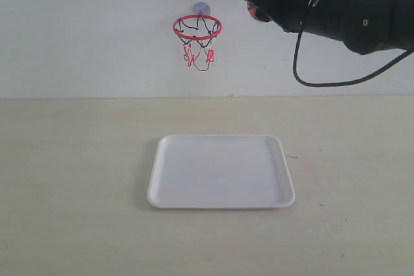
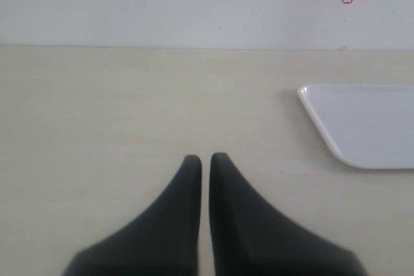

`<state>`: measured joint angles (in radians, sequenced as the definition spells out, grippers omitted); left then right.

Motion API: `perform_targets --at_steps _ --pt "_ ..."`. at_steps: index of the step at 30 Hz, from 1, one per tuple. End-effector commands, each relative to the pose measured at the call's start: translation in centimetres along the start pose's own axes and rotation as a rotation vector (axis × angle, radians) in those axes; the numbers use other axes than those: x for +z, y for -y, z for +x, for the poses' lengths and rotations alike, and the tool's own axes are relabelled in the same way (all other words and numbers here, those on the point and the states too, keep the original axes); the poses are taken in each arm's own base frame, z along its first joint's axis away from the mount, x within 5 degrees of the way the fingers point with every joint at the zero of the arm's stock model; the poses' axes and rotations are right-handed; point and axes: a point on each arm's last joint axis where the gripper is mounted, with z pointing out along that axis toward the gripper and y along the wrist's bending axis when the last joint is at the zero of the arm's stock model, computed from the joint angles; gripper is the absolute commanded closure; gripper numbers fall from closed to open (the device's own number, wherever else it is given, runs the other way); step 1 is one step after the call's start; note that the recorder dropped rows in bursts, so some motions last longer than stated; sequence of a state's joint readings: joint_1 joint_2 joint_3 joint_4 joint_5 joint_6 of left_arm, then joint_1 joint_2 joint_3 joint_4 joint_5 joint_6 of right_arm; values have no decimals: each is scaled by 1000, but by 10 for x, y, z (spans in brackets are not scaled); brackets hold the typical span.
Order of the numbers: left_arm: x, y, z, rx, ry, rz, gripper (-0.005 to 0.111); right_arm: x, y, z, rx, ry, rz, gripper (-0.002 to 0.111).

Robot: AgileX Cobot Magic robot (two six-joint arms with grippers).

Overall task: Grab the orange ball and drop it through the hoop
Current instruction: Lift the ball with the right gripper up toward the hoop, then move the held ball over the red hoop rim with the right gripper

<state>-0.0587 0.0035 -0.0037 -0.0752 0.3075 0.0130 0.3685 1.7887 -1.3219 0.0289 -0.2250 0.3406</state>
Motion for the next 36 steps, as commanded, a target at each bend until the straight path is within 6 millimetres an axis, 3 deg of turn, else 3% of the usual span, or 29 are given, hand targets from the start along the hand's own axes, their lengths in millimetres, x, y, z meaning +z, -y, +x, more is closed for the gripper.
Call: perform_targets --at_steps 1,6,11,19,29,36 --pt "0 0 1 -8 2 2 103 19 16 9 -24 3 -36 108" --pt "0 0 1 -8 2 2 103 41 1 -6 -161 22 -250 108" --pt "0 0 1 -8 2 2 103 73 0 -27 -90 -18 -364 108" --pt "0 0 1 -8 2 2 103 118 -3 -28 -149 -76 -494 108" --pt "0 0 1 -8 2 2 103 139 11 -12 -142 -56 -424 108" --pt "0 0 1 -8 2 2 103 141 4 -7 -163 -54 -420 108"
